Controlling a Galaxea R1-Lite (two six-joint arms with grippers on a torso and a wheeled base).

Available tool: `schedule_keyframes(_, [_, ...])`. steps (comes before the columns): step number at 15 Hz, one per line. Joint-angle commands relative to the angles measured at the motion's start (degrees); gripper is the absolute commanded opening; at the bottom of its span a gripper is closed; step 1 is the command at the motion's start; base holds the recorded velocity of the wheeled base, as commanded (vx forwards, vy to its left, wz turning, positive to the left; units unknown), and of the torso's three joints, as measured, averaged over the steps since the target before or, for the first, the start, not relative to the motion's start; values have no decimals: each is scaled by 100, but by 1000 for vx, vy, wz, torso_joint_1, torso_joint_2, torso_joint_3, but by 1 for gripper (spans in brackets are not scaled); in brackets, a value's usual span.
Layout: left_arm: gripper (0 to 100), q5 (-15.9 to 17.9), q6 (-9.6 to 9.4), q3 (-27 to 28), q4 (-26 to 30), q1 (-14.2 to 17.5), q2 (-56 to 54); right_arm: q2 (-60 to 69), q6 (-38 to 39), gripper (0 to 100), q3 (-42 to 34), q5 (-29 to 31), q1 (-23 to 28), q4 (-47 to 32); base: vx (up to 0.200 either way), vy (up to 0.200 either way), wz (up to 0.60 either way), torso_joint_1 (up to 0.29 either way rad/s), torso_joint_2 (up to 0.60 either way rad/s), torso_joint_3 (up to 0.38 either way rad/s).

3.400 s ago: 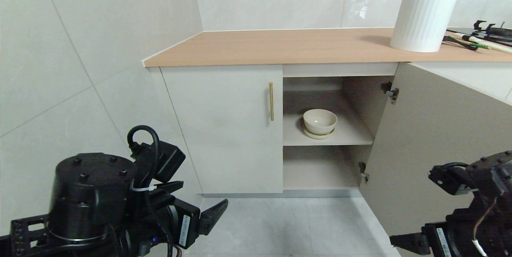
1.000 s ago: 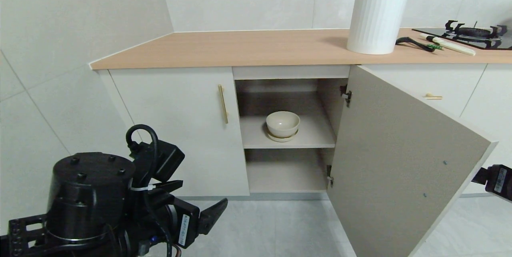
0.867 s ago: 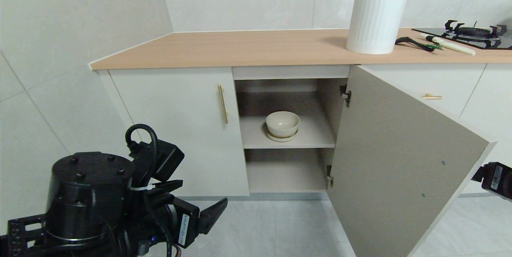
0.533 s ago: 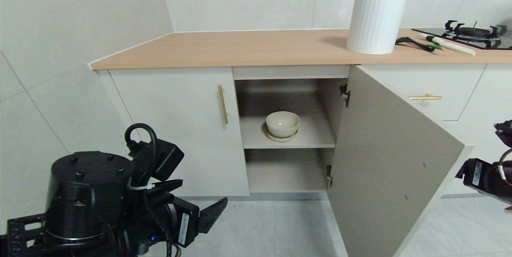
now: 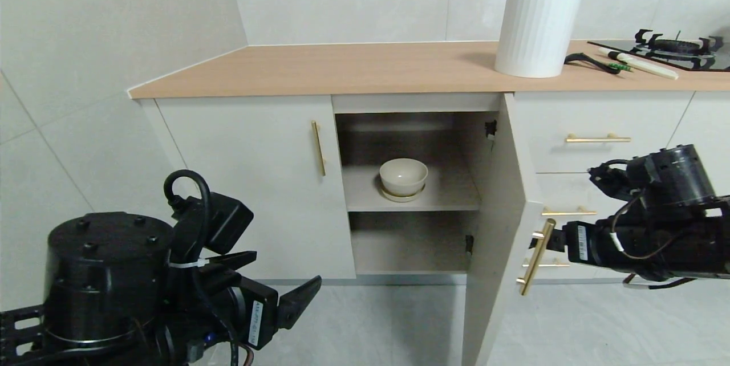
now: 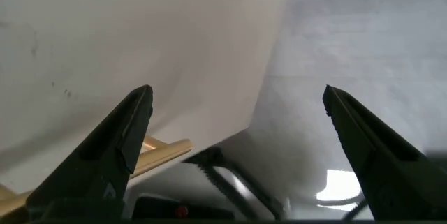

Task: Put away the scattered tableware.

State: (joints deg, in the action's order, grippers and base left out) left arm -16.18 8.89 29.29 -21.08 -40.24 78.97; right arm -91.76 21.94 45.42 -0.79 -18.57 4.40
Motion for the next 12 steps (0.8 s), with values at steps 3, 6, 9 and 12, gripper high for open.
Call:
schedule_keyframes(3, [100,9,-1,-11,-2,-1,-75,-1151,-23,100,819,-17,-429,61,0,0,0,0,0,0])
schedule_keyframes(6, [100,9,-27,-38,7,-1,-92,-1863,-41,100,1417,-88,-437,386,0,0,0,0,0,0])
schedule_keyframes(9, [100,1,-238,-73,-2,-1,-189,-2171,-15,100,1654,-97,-446,702,0,0,0,0,0,0])
schedule_keyframes(12, [100,1,-282,-91,-2,-1,-207,-2426,12,100,1645,-88,-446,1221,0,0,0,0,0,0])
